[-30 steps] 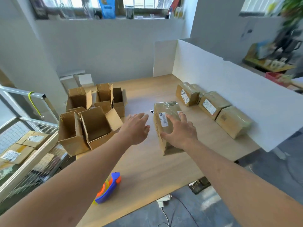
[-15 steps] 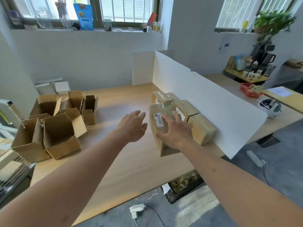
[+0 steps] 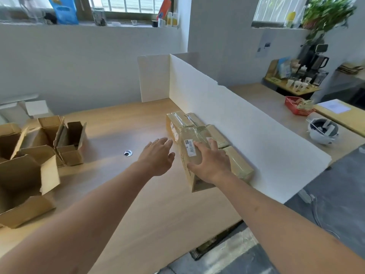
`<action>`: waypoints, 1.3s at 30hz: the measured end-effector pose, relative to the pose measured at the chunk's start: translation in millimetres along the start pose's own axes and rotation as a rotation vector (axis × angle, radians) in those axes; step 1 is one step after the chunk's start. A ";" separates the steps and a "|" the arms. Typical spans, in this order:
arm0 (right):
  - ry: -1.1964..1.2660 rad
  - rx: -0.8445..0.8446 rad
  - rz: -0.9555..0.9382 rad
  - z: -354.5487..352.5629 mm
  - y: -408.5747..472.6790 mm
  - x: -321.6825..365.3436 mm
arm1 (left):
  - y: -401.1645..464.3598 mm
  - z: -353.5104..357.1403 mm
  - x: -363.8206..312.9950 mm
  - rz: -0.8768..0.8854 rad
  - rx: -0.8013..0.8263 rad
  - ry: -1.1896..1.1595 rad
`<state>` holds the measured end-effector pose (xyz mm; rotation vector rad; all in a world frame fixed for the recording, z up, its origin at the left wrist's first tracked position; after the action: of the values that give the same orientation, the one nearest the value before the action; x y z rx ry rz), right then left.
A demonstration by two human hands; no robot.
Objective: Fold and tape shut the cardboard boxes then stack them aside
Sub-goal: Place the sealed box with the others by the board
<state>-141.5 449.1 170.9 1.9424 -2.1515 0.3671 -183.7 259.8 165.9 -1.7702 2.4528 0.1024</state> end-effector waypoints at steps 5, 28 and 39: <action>-0.002 0.075 0.029 19.1 70.2 -15.9 | 74.9 31.0 13.4 0.004 0.055 -0.026; 0.045 0.259 -0.128 130.6 280.2 -109.4 | 255.0 143.9 -4.3 -0.321 0.203 -0.087; -0.059 0.155 -0.177 187.6 297.7 -132.0 | 273.9 184.7 -1.0 -0.378 0.223 -0.127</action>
<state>-423.3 540.1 -60.6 2.2353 -2.0185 0.4610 -433.4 369.8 -20.4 -2.0140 1.9201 -0.0864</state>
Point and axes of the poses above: each hand's wrist, its own y-axis towards the middle knuckle, its own z-axis out of the palm, x = y × z, the point moved 1 cm from there along y, towards the middle knuckle, and after that the axes turned 3 degrees about y, right-handed, at the moved point
